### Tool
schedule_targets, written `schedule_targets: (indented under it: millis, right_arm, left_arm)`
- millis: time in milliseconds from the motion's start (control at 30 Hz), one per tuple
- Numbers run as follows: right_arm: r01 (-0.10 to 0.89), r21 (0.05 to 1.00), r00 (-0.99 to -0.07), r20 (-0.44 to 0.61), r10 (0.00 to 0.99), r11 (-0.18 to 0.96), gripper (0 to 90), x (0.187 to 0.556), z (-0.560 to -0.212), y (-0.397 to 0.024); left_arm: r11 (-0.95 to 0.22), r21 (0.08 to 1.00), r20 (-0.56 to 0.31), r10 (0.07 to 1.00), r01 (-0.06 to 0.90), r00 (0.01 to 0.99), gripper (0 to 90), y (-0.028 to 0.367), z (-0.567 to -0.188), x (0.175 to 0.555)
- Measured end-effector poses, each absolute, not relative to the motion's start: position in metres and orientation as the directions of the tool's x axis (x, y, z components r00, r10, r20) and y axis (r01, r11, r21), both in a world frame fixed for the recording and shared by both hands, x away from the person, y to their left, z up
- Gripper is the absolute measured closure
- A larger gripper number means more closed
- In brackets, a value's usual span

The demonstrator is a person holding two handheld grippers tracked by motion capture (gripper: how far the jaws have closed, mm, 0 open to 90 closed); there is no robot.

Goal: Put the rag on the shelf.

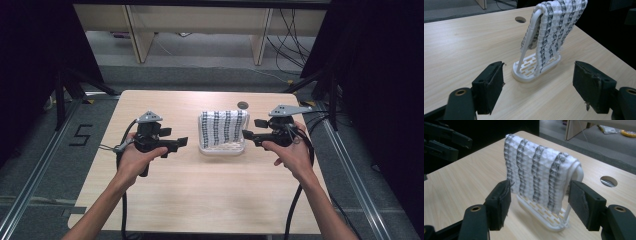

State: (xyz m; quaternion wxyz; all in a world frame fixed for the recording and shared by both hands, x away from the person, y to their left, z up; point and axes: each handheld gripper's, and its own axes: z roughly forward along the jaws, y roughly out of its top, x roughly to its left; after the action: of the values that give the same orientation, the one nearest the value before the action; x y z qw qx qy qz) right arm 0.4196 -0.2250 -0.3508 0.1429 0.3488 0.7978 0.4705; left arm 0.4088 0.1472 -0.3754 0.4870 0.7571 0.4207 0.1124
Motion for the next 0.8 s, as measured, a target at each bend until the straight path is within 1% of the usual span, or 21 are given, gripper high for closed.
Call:
schedule_targets:
  millis: [300, 367, 433, 567, 700, 800]
  right_arm:
    - [0.421, 0.852, -0.718, 0.103, 0.689, 0.311, 33.8, 0.408, -0.359, -0.23]
    - [0.431, 0.853, -0.711, 0.12, 0.693, 0.295, 33.5, 0.404, -0.363, -0.229]
    - [0.422, 0.851, -0.72, 0.106, 0.686, 0.312, 33.3, 0.404, -0.363, -0.23]
    - [0.431, 0.847, -0.718, 0.113, 0.686, 0.312, 32.6, 0.399, -0.369, -0.23]
    - [0.437, 0.844, -0.715, 0.116, 0.689, 0.311, 32.3, 0.394, -0.376, -0.231]
    - [0.448, 0.843, -0.715, 0.137, 0.686, 0.299, 32.0, 0.391, -0.381, -0.23]
  left_arm:
    - [-0.173, 0.841, -0.233, 0.741, 0.513, 0.63, 24.0, 0.149, -0.382, 0.393]
    - [-0.179, 0.842, -0.224, 0.742, 0.509, 0.632, 24.0, 0.149, -0.386, 0.388]
    - [-0.182, 0.84, -0.224, 0.742, 0.511, 0.632, 24.0, 0.149, -0.387, 0.386]
    - [-0.19, 0.845, -0.206, 0.747, 0.5, 0.633, 24.0, 0.151, -0.39, 0.381]
    - [-0.191, 0.844, -0.211, 0.74, 0.5, 0.638, 24.0, 0.15, -0.396, 0.376]
    - [-0.2, 0.845, -0.202, 0.739, 0.496, 0.642, 24.0, 0.15, -0.4, 0.372]
